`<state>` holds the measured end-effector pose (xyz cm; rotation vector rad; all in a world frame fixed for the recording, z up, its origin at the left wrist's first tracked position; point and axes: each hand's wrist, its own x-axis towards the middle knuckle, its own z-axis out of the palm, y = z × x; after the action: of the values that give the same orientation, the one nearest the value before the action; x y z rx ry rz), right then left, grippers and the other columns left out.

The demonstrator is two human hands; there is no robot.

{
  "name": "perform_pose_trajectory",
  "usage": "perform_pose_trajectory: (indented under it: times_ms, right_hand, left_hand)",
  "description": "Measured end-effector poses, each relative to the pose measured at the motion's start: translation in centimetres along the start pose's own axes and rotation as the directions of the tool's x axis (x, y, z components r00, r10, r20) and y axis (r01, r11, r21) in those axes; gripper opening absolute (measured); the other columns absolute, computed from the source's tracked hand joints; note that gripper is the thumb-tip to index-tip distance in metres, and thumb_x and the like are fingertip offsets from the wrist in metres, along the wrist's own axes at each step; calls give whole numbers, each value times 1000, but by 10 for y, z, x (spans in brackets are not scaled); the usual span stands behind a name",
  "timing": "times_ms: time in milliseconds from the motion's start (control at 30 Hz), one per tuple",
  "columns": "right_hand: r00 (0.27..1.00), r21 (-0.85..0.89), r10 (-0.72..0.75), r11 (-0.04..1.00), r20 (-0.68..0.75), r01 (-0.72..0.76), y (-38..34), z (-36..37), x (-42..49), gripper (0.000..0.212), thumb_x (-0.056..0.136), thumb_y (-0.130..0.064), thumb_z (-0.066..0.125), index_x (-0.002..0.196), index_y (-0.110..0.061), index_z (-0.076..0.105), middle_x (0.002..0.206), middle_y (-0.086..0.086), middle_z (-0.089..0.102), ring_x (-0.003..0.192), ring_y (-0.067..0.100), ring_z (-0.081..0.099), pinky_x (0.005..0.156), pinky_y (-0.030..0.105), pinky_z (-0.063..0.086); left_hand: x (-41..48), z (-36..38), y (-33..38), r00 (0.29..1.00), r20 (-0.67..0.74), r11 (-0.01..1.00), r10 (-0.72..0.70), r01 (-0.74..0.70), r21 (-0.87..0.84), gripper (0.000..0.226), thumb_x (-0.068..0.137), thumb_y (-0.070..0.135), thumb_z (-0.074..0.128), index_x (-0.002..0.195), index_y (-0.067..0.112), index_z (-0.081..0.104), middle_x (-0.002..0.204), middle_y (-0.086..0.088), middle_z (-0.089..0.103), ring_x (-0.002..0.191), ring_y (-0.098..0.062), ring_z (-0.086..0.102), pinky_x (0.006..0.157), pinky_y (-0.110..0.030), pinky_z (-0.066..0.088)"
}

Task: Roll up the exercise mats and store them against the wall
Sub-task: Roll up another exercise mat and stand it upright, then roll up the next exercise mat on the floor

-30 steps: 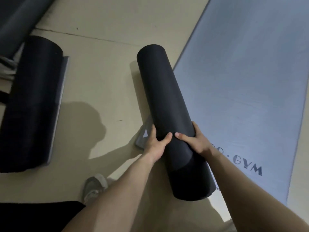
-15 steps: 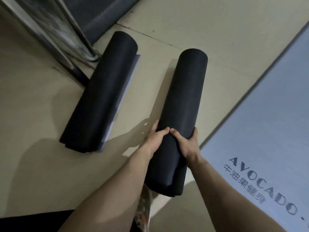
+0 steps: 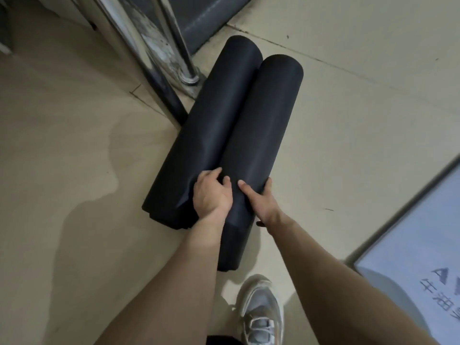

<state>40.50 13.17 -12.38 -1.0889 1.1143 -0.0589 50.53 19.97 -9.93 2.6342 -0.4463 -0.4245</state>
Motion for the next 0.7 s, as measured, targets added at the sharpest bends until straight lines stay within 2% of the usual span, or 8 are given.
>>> perform_pose_trajectory:
  times_ms: [67, 133, 233, 333, 400, 533, 633, 700]
  right_hand:
    - [1000, -155, -8, 988, 6, 9, -7, -34, -19, 88, 95, -59, 63, 163, -22, 21, 157, 4, 47, 136, 29, 50, 105, 38, 46]
    - [995, -344, -68, 938, -79, 37, -10, -75, -45, 89, 94, -67, 56, 164, -23, 23, 161, 9, 44, 145, 32, 45, 116, 42, 38]
    - [974, -514, -109, 858, -198, -9, 13, -155, -95, 74, 97, -65, 50, 157, -24, 39, 151, 13, 52, 137, 30, 52, 109, 41, 41]
    - [944, -558, -61, 818, -325, -140, 56, -244, -155, 65, 99, -58, 50, 153, -22, 45, 148, 16, 51, 133, 33, 53, 107, 43, 44]
    - [912, -566, -22, 790, -410, -236, 95, -305, -197, 63, 100, -55, 51, 152, -20, 46, 147, 17, 49, 133, 37, 52, 107, 44, 43]
    - [830, -506, 108, 748, -548, -431, 182, -401, -272, 62, 98, -52, 55, 150, -20, 46, 145, 17, 46, 131, 41, 52, 104, 48, 47]
    - [829, -554, 143, 682, -540, -478, 244, -433, -288, 61, 93, -46, 61, 148, -24, 46, 142, 13, 45, 131, 38, 48, 100, 47, 49]
    - [841, -616, 148, 617, -520, -490, 280, -438, -286, 67, 90, -44, 69, 148, -27, 41, 145, 11, 40, 132, 36, 43, 96, 46, 49]
  left_hand:
    - [-22, 4, 20, 999, -29, 999, 37, -36, 20, 43, 98, 32, 59, 141, 25, 57, 147, 1, 50, 132, -24, 47, 103, -42, 45]
    - [-52, 10, 44, 984, -18, 982, 179, -177, 70, 45, 96, 30, 60, 141, 24, 56, 146, 2, 49, 130, -24, 47, 102, -43, 47]
    - [-105, 31, 91, 915, 210, 922, 346, -373, 105, 43, 97, 32, 57, 139, 24, 57, 146, 1, 50, 132, -24, 46, 106, -40, 42]
    - [-168, 62, 135, 775, 498, 841, 388, -519, 153, 45, 95, 37, 58, 138, 27, 57, 147, 2, 48, 134, -24, 46, 106, -39, 43]
    - [-216, 85, 160, 658, 614, 754, 437, -640, 149, 47, 92, 40, 62, 138, 30, 57, 145, 2, 49, 131, -24, 49, 105, -39, 44]
    - [-315, 140, 193, 363, 792, 475, 491, -873, 106, 58, 83, 42, 72, 138, 34, 56, 141, 2, 51, 131, -23, 47, 107, -38, 43]
    - [-356, 194, 191, 195, 864, 232, 463, -968, 94, 81, 78, 42, 75, 151, 37, 40, 158, 7, 35, 145, -24, 30, 116, -40, 33]
    - [-368, 224, 179, 158, 903, 119, 400, -986, 120, 99, 76, 47, 78, 158, 36, 23, 167, 7, 16, 152, -29, 14, 122, -45, 24]
